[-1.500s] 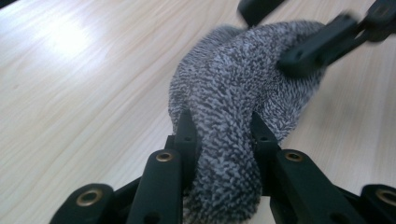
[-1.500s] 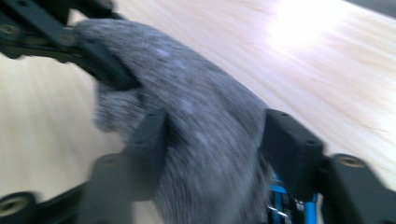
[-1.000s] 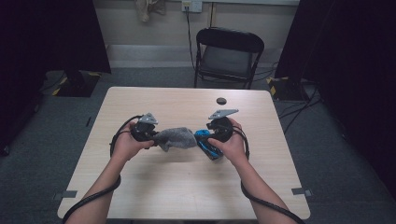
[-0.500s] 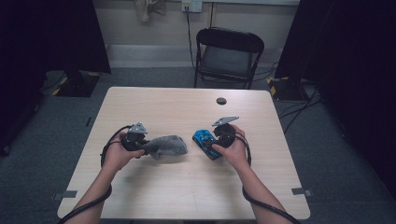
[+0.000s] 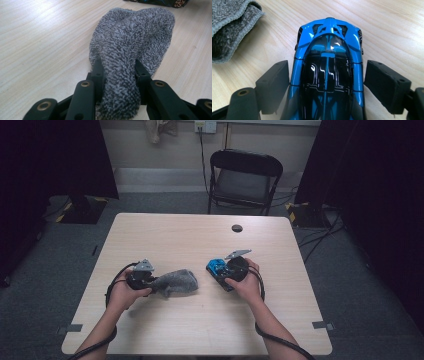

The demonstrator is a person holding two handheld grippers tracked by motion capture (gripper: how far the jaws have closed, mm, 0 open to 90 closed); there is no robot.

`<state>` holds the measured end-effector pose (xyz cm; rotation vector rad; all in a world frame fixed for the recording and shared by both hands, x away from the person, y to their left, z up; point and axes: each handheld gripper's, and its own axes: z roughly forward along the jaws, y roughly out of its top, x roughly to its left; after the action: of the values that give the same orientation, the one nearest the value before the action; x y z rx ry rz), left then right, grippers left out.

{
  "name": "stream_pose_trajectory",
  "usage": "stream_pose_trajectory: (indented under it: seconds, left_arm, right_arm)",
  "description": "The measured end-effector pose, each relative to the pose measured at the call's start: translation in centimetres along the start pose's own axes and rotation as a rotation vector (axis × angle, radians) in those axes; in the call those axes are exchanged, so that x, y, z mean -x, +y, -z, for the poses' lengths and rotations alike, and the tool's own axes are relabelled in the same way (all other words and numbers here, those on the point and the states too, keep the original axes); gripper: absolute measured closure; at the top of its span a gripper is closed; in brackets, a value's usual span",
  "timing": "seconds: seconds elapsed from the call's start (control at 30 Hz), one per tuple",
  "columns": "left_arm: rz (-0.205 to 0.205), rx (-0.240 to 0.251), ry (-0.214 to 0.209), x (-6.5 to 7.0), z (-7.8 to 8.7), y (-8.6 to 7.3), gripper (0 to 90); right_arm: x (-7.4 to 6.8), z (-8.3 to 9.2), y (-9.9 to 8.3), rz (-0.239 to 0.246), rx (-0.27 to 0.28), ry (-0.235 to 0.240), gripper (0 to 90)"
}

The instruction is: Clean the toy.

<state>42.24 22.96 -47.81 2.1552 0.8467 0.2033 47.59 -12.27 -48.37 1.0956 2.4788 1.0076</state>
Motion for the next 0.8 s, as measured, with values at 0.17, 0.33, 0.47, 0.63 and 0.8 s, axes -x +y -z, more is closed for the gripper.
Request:
stream_pose_trajectory:
  seconds: [0.17, 0.33, 0.47, 0.63, 0.8]
  left_arm:
    - [0.001, 0.016, -0.011, 0.2, -0.1, -0.5, 66.6]
    - [-0.011, 0.021, -0.002, 0.5, 0.0, -0.7, 65.1]
    - [-0.008, 0.032, -0.001, 0.7, -0.1, -1.0, 64.2]
    - [0.001, 0.047, -0.003, 0.8, 0.0, -1.3, 62.8]
    - [0.005, 0.051, 0.002, 0.9, -0.1, -1.3, 62.7]
  right_arm:
    - [0.0, -0.4, -0.4, -0.017, -0.001, 0.002, 24.7]
    - [-0.2, -0.3, -0.3, -0.008, -0.007, -0.010, 25.8]
    - [-0.3, -0.1, -0.5, -0.014, -0.010, -0.012, 26.4]
    - [-0.3, 0.2, -0.8, -0.025, -0.010, -0.009, 26.8]
    - [-0.3, 0.5, -1.1, -0.024, -0.013, -0.010, 26.9]
